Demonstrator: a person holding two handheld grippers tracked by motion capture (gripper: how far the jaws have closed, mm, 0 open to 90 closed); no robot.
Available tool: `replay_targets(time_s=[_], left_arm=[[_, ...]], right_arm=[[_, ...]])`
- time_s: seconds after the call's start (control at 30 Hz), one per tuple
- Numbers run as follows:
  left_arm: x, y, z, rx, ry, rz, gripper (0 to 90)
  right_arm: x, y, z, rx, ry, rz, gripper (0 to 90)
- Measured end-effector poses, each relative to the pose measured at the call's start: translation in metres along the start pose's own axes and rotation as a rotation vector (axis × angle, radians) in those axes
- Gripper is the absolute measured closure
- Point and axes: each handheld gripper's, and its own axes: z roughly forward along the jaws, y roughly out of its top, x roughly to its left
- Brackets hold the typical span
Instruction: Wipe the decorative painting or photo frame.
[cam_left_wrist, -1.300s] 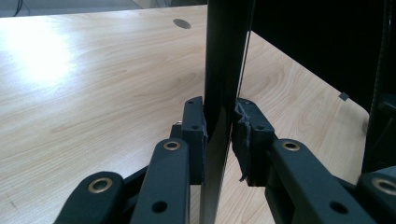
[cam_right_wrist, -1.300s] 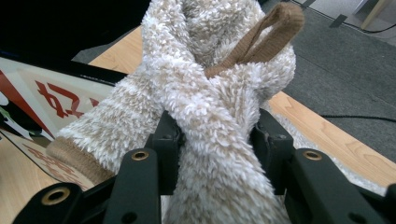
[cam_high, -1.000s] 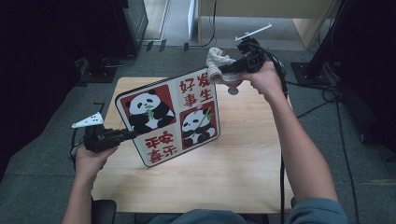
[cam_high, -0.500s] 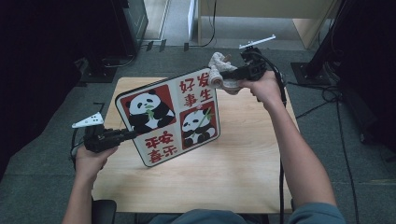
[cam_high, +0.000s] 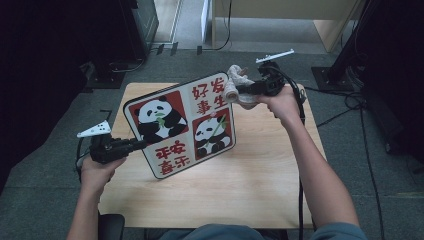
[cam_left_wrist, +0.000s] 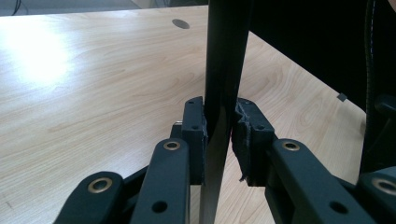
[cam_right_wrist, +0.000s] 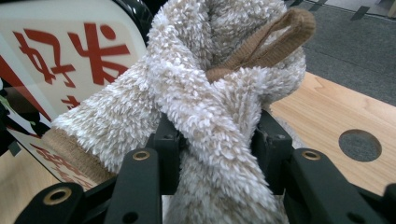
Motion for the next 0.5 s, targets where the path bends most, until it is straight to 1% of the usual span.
replay_targets(time_s=[0.3, 0.5], left_arm=[[-0.001, 0.0, 0.0, 0.001, -0.002, -0.002, 76.0], [-0.001, 0.0, 0.0, 0.003, -0.002, 0.0, 76.1]], right_arm=[[-0.003, -0.012, 0.005, -0.002, -0.001, 0.018, 60.5], [-0.003, -0.018, 0.008, 0.002, -0.006, 0.016, 60.5]])
